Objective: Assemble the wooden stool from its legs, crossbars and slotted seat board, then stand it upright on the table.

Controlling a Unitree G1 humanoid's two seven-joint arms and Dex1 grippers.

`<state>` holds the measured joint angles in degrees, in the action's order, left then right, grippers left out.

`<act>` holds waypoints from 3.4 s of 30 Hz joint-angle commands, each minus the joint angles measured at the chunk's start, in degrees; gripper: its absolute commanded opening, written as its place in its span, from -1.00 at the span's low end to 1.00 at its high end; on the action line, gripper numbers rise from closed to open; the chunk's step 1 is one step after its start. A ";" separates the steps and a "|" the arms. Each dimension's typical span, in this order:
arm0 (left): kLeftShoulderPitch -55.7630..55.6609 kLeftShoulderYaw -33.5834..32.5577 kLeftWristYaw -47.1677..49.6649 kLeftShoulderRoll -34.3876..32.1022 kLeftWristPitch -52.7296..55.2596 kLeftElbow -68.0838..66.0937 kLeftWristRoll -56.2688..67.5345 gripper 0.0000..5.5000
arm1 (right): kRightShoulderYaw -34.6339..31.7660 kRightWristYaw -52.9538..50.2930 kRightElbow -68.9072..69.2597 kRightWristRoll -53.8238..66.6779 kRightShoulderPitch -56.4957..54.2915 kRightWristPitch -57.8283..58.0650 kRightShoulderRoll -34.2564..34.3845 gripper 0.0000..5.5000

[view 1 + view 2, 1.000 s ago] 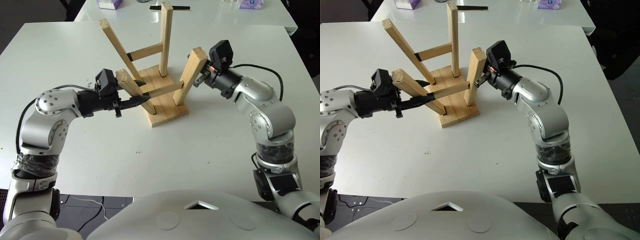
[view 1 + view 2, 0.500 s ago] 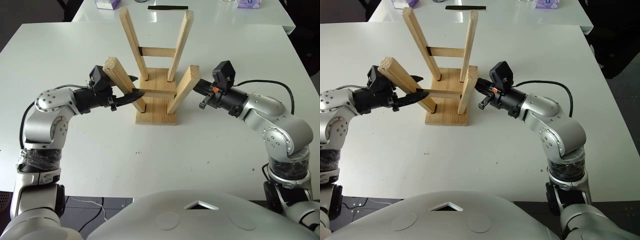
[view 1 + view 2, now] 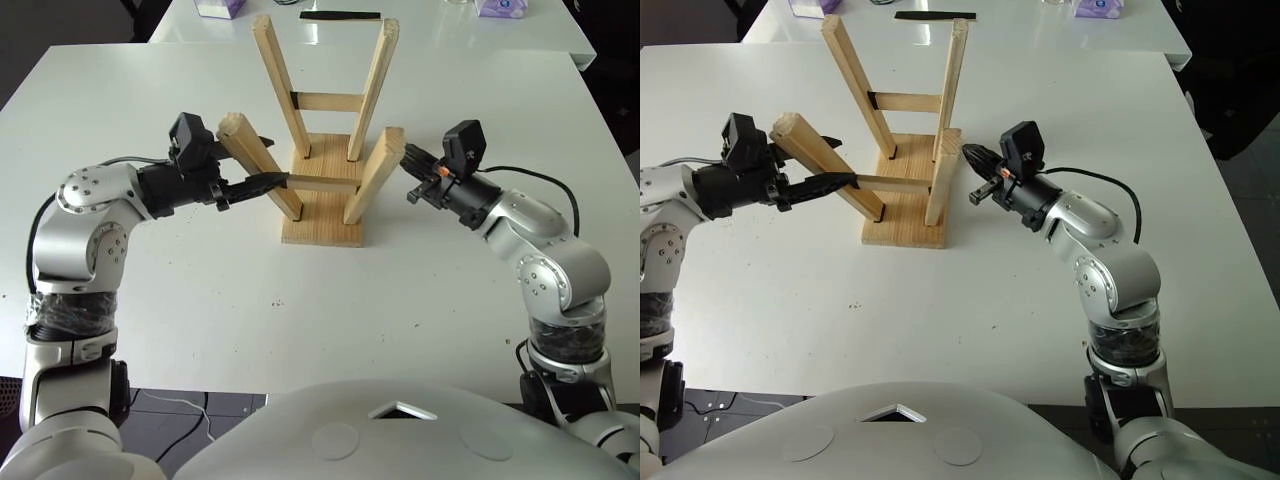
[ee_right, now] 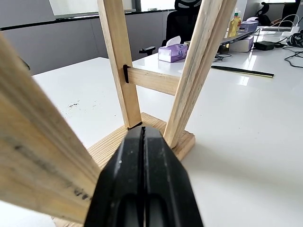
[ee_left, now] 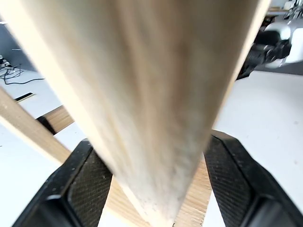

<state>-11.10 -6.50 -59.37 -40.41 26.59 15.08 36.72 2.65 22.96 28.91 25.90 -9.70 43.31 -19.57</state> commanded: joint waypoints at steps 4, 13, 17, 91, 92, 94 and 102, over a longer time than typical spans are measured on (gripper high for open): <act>0.69 -3.64 6.95 -0.04 1.02 2.26 -0.90 0.11 | -4.99 -0.97 -4.76 -2.19 -2.57 -3.10 -2.18 -1.00; 14.68 -17.66 4.77 -4.94 1.48 4.36 0.64 0.11 | -8.20 0.61 -3.43 -0.85 0.48 -2.98 -3.88 -1.00; 19.54 -25.82 8.50 -2.09 5.50 7.99 8.08 -0.04 | -8.79 1.14 -4.02 -1.81 1.88 -3.46 -5.54 -1.00; -11.38 -23.28 46.32 19.26 25.43 15.55 15.75 -0.99 | -13.71 7.15 -5.22 -0.49 -27.18 3.61 0.01 -1.00; -16.56 -22.43 46.31 19.18 26.67 13.60 19.97 -0.99 | -14.91 9.23 -5.77 4.23 -29.97 4.80 0.59 -1.00; -22.77 -20.31 46.26 19.16 28.48 10.91 24.82 -0.99 | -16.60 12.23 -7.15 11.25 -33.41 6.06 0.96 -1.00; -19.45 -15.20 46.42 17.25 31.74 7.94 28.36 -0.99 | -7.21 15.44 -11.50 10.15 -26.77 2.75 -0.78 -1.00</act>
<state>-32.86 -22.95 -13.43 -22.18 57.18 22.84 64.53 -7.22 39.13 18.77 38.37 -38.25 47.50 -20.11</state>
